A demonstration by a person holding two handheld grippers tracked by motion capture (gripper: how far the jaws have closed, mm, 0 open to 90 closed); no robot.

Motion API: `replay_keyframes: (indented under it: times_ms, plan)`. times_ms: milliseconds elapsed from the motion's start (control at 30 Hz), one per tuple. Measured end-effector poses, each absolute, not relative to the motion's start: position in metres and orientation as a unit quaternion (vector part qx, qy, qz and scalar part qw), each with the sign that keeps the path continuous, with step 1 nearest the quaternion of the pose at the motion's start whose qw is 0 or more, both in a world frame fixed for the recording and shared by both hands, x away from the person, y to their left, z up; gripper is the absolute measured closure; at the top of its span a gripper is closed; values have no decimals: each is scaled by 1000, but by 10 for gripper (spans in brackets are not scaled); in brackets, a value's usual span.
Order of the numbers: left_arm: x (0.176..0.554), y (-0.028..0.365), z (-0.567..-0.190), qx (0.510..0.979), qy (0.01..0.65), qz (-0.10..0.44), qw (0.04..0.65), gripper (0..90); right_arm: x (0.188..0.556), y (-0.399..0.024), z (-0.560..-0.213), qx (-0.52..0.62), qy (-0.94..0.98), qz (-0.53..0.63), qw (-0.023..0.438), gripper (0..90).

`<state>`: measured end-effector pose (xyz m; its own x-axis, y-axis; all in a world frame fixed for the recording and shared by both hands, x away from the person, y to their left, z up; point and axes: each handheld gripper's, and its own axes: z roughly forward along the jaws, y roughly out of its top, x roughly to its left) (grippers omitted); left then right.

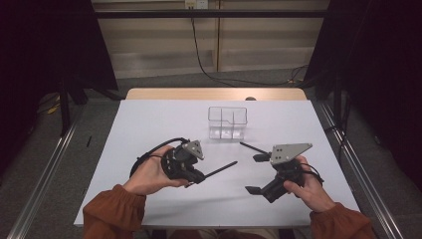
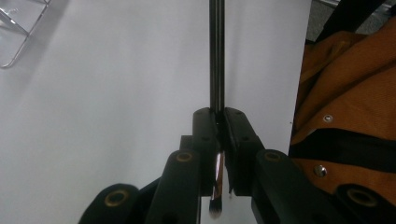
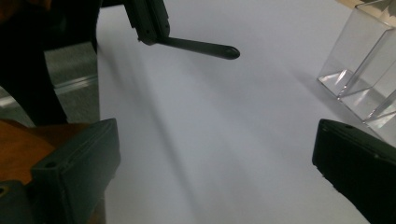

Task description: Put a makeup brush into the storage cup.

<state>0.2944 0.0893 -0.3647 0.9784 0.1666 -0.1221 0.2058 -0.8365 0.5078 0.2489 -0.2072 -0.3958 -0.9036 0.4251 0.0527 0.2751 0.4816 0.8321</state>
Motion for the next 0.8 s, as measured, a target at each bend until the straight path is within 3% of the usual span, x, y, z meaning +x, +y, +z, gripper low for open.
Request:
replay_keyframes:
  times_ms: [67,333,800]
  plan:
    - [295,88,-365,960,96,-36,262,840,251,-204,-395,195,868,449,87,6]
    - [298,79,-370,968,73,-33,237,840,265,-191,-391,164,901,399,32,23]
    - [298,71,-375,977,49,-30,203,840,282,-165,-381,109,950,293,1,58]
